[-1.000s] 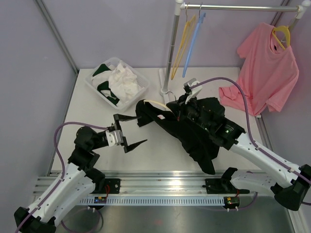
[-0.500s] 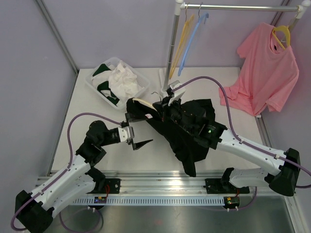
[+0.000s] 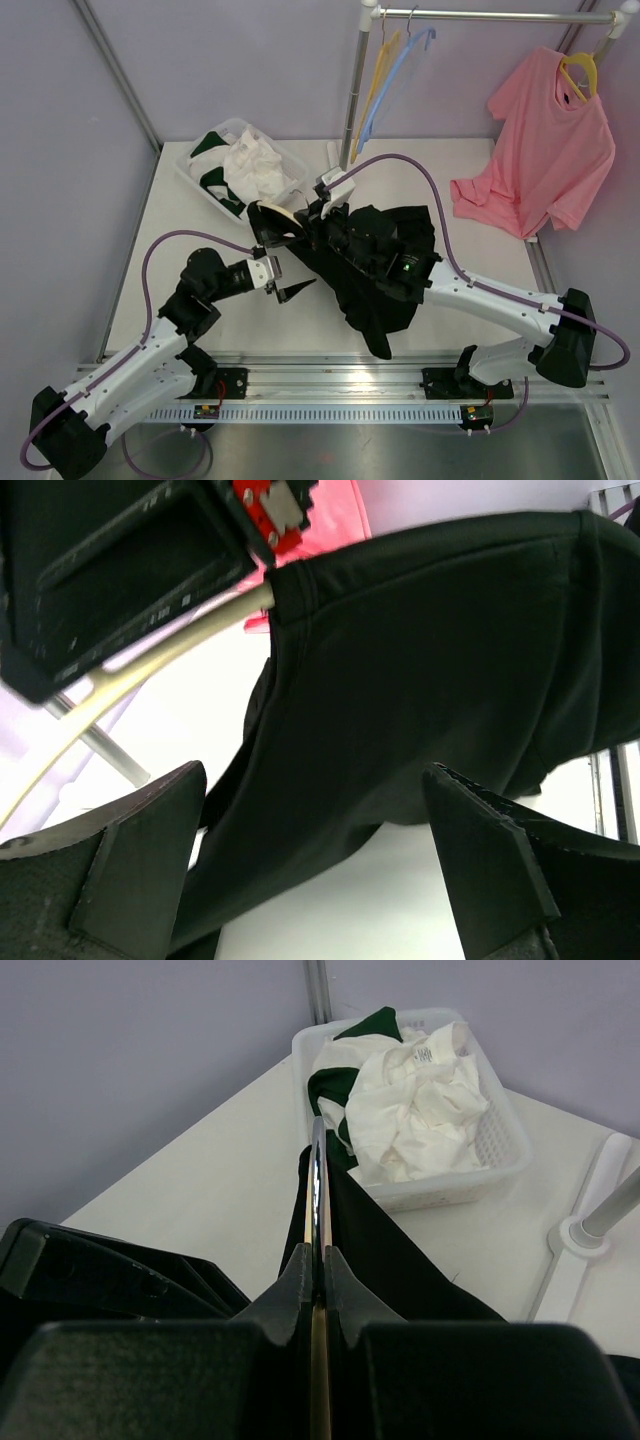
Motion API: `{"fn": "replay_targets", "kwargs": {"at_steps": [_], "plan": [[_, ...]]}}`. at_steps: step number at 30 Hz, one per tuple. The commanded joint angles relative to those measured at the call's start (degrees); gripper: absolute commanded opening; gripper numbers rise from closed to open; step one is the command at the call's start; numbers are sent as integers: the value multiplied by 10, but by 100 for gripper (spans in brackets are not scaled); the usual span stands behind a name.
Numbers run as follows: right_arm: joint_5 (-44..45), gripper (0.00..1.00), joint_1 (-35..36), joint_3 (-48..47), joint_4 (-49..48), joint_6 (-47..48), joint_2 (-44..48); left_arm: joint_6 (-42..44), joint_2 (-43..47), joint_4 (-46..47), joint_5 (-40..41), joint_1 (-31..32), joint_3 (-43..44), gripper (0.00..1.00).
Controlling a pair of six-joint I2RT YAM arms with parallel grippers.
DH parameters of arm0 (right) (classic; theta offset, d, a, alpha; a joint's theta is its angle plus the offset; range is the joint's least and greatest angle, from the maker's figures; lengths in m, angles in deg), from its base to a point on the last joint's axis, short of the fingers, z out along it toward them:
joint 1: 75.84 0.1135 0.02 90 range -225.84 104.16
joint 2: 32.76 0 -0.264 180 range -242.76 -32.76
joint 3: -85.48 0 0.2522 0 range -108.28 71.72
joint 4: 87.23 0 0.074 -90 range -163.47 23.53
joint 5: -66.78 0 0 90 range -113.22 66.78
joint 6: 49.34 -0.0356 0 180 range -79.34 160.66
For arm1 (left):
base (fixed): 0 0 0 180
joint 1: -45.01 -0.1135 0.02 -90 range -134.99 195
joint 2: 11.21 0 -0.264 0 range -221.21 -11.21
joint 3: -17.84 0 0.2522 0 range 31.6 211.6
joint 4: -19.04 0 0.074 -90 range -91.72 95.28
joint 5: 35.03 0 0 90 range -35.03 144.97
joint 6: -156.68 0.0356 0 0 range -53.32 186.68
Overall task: Remove the t-shirt from the hanger
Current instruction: Remove the tshirt from the hanger
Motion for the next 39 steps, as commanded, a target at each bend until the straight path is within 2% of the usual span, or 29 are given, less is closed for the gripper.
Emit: {"fn": "replay_targets", "kwargs": {"at_steps": [1, 9, 12, 13, 15, 16, 17, 26, 29, 33, 39], "plan": [[27, 0, 16, -44, -67, 12, -9, 9, -4, 33, 13, 4, 22, 89], [46, 0, 21, -60, -59, 21, -28, 11, -5, 18, 2, 5, 29, 69], [47, 0, 22, -63, -62, 23, -33, 10, -10, 9, -6, 5, 35, 48], [48, 0, 21, -63, -63, 24, -34, 10, -11, 8, -6, 5, 37, 31], [49, 0, 21, -61, -66, 26, -34, 7, -14, 6, -3, 5, 39, 16], [44, 0, 22, -57, -69, 27, -33, 4, -15, 5, -2, 5, 44, 6], [40, 0, 23, -56, -76, 30, -32, -7, -17, 1, -4, 5, 47, 0], [12, 0, 22, -30, -109, 75, -23, -92, -34, -31, -1, -21, 96, 0], [9, 0, 22, -23, -108, 93, -18, -144, -39, -8, -26, -68, 102, 0], [47, 0, 23, -13, -117, 118, -15, -245, -74, 39, -92, -179, 118, 0], [77, 0, 22, 3, -129, 146, -6, -361, -155, 113, -157, -268, 136, 0]]}}
